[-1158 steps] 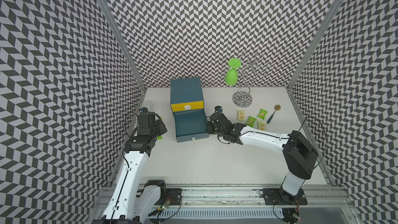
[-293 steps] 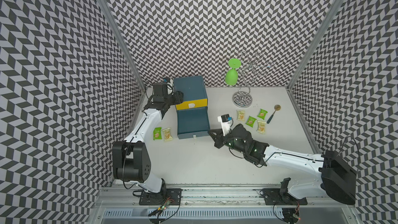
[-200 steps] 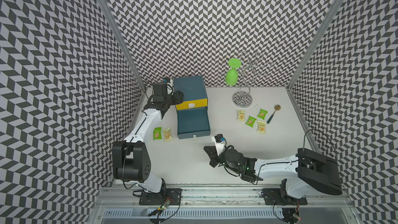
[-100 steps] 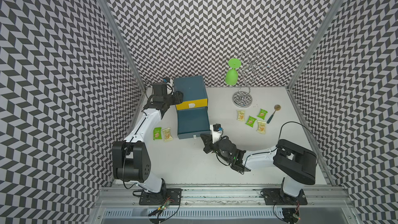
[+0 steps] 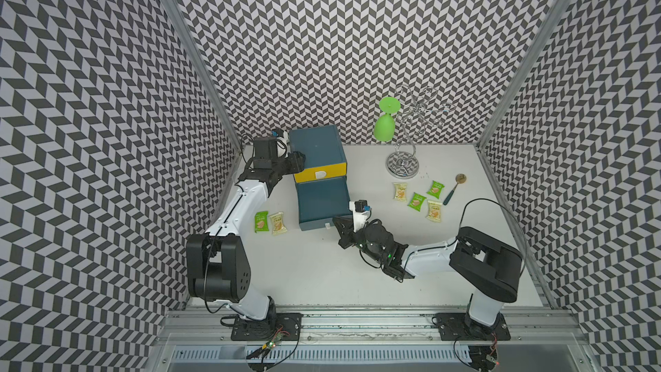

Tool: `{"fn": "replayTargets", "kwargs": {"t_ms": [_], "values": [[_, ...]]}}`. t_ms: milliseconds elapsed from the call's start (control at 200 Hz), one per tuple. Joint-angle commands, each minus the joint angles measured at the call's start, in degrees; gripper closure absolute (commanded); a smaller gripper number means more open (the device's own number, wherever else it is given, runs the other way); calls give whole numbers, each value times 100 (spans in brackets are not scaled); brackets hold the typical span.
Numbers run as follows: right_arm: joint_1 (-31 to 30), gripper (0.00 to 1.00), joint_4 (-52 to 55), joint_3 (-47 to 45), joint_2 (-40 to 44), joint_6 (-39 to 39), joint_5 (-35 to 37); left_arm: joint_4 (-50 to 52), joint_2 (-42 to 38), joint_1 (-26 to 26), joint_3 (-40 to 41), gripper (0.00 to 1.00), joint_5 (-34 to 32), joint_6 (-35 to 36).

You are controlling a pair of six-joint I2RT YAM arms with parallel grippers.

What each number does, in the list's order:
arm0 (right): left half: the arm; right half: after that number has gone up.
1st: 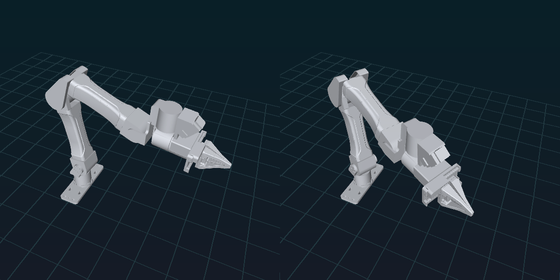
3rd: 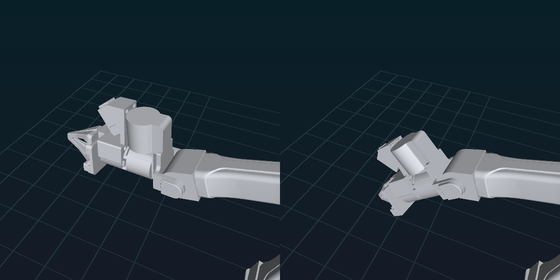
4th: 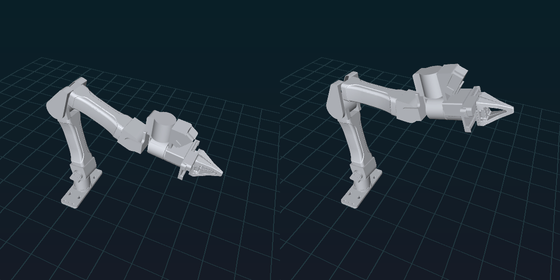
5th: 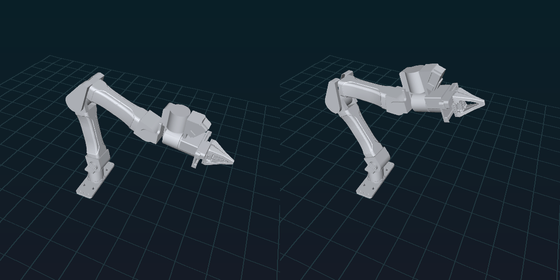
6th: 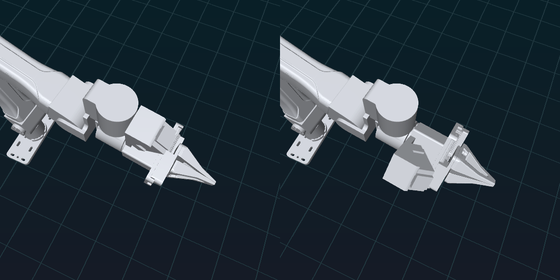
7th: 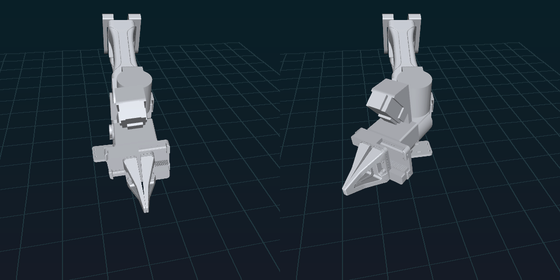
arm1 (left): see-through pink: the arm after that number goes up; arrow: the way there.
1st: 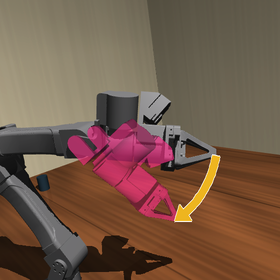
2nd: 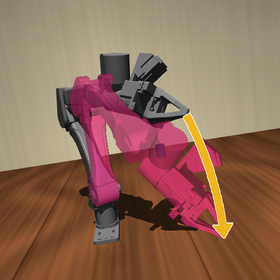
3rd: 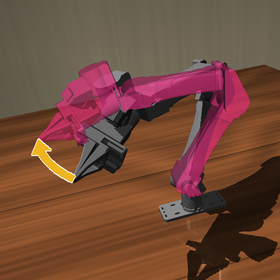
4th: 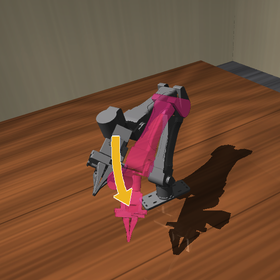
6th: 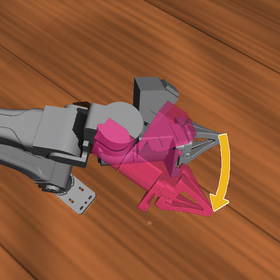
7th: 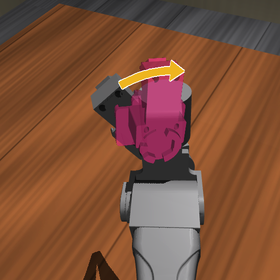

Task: Take the cookies out of the drawer
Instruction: Close the drawer in the storage box.

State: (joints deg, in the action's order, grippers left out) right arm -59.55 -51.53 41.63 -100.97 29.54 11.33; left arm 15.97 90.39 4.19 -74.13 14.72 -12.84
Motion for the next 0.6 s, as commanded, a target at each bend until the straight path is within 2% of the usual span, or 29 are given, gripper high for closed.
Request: {"fn": "replayTargets", "kwargs": {"t_ms": [0, 180, 596], "values": [[-84, 100, -56, -268, 468, 11, -158, 697, 233, 109, 48, 41, 279, 150], [-182, 100, -243, -462, 193, 292, -40, 653, 216, 109, 65, 42, 303, 108], [29, 100, -568, 272, -651, 393, 295, 622, 179, 122, 131, 44, 432, 80]]}}
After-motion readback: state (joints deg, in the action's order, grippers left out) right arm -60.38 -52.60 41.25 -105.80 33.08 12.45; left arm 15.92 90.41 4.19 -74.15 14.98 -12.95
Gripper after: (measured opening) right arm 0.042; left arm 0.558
